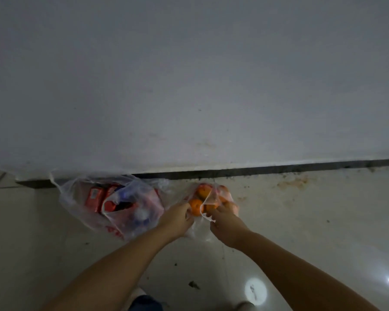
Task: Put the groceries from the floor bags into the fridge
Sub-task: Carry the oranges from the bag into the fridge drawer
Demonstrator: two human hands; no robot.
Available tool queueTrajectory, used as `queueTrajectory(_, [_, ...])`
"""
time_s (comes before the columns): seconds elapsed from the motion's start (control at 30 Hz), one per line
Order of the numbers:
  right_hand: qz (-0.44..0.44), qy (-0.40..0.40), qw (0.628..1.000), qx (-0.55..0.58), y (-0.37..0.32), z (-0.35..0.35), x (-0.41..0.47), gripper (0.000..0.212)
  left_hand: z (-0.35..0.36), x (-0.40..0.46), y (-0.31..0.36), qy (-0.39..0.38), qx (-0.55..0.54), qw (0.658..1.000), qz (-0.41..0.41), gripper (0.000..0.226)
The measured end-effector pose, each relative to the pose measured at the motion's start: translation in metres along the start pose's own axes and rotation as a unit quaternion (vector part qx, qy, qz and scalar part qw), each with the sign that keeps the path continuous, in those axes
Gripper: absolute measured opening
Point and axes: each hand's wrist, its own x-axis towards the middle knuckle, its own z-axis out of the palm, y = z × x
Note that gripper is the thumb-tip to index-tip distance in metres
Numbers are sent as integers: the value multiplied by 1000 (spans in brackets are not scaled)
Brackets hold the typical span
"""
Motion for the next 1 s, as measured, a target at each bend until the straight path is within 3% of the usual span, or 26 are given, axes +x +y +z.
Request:
queueTrajectory(0.13, [-101,47,988,-103,38,36,79,27,44,88,-42,-3,-1,998,61,10])
queueTrajectory(0.23, [-175,79,961,-200,62,46,130,36,58,133,-60,25,43,994,102,24])
queueTrajectory(0.4, [-163,-31,943,-287,69,56,142,48,56,141,-62,-24,84,986,141,25])
queueTrajectory(0.5, [-110,-73,984,-116,78,79,128,42,70,135,-64,-59,101,976,182,26])
queueTrajectory(0.53, [-122,-39,988,-82,82,82,123,34,75,136,-66,-61,109,971,204,27])
queueTrajectory(0.6, [-137,55,980,-133,105,79,120,12,85,144,-71,-53,135,958,247,30])
queueTrajectory(0.63, [-123,39,984,-124,118,76,118,10,90,149,-73,-50,148,953,261,33])
queueTrajectory(0.7, [-66,-58,987,-135,134,58,111,18,94,158,-76,-62,183,946,260,41])
queueTrajectory(0.77, [-33,-69,953,-293,141,43,108,23,92,162,-75,-74,228,940,242,50])
queueTrajectory(0.83, [-21,-51,936,-348,139,34,104,26,90,165,-73,-83,257,934,235,55])
queueTrajectory(1.0, [-62,-4,981,-182,115,51,117,40,96,173,-72,-90,274,929,232,61])
